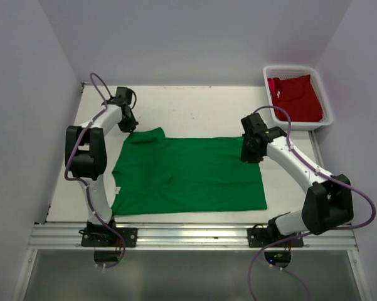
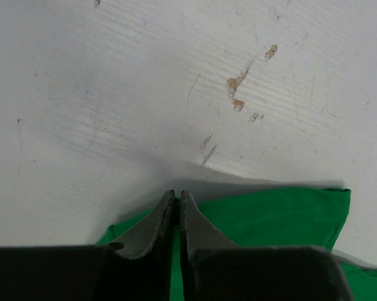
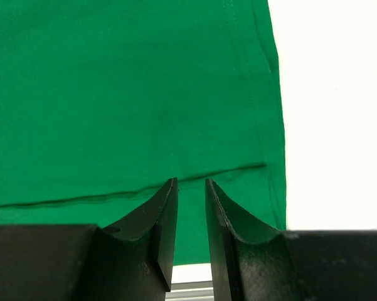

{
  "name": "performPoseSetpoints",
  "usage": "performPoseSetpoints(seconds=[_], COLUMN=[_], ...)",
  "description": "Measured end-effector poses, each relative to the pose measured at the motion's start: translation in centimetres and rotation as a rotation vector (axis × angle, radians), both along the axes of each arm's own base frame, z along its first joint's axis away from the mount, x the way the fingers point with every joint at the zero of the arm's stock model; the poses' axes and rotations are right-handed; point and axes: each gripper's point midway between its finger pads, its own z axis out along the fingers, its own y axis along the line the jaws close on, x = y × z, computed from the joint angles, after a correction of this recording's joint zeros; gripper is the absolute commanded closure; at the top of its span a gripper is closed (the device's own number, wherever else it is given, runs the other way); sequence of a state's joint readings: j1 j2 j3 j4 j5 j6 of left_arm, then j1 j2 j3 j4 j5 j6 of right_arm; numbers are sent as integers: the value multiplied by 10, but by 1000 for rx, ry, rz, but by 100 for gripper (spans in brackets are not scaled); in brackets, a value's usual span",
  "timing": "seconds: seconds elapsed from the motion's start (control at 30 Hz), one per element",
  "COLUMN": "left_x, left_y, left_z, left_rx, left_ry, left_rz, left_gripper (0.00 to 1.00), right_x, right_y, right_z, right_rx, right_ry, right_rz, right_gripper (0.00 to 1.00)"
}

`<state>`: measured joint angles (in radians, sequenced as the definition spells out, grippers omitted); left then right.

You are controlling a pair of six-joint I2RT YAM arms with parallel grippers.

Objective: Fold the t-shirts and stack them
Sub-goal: Grap the side of the flattened tshirt furthest away from the robot with both arms

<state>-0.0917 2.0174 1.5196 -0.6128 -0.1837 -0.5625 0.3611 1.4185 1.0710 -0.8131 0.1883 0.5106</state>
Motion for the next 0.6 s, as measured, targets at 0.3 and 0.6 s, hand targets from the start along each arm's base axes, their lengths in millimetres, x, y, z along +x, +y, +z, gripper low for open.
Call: performPoseSetpoints(seconds=[0.3, 0.6], left_x=[-1, -1], left_y=[-1, -1], left_z=[0, 0], left_rx=[-3, -4], left_ry=[3, 3], left_rz=[-9, -9], left_gripper=[80, 81], right_x=[0, 1], right_y=[0, 0], right_z=[0, 0], right_rx=[0, 1], right_ry=[-1, -3], right_rz=[-1, -1], right_gripper=[72, 73])
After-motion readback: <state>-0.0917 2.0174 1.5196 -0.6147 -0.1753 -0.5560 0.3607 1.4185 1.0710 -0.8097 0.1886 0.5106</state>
